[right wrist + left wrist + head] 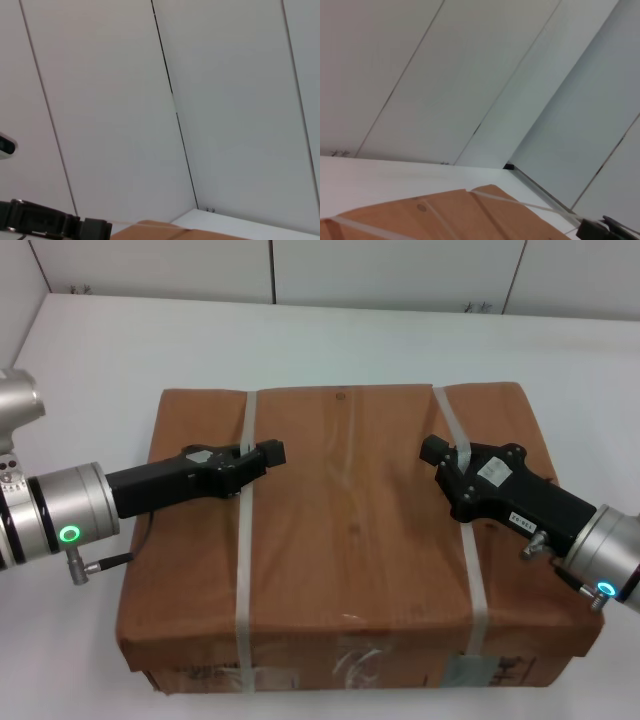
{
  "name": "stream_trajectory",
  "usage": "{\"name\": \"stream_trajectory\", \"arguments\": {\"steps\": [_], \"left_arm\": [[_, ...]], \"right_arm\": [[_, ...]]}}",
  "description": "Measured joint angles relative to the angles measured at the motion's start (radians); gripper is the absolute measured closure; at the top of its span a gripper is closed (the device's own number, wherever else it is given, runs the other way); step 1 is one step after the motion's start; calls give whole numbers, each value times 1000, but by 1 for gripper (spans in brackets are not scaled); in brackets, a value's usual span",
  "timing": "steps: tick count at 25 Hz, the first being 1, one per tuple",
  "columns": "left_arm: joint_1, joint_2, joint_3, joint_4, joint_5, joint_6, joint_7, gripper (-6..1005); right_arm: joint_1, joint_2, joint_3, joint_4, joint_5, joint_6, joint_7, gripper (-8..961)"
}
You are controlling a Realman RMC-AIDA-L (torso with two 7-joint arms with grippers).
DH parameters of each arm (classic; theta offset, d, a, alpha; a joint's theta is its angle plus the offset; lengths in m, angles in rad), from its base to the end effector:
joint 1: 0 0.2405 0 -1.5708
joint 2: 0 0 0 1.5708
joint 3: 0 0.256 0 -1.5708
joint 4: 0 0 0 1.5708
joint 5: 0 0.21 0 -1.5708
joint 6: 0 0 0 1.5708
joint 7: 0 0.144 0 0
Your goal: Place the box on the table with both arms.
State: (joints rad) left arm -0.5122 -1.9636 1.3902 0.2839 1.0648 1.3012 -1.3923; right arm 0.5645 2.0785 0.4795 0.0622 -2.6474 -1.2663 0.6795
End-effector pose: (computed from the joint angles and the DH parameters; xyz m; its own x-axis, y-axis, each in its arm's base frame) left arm -0.2758 0.3315 -0.0296 0.4882 0.5390 0.6863 0.7345 -0.6785 0.0104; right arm 0.2680 0.3127 -0.0827 0.6471 -0.2116 -0.7324 -0.6000 -0.7341 -0.3180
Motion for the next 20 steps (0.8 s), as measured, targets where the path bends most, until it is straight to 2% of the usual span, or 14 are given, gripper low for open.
{"name": "stream_trajectory", "arguments": {"steps": [20], "left_arm": [[-1, 5, -23, 12, 0, -6, 4, 917]], "right_arm": [[0, 0, -10, 8, -5, -1, -1, 952]]}}
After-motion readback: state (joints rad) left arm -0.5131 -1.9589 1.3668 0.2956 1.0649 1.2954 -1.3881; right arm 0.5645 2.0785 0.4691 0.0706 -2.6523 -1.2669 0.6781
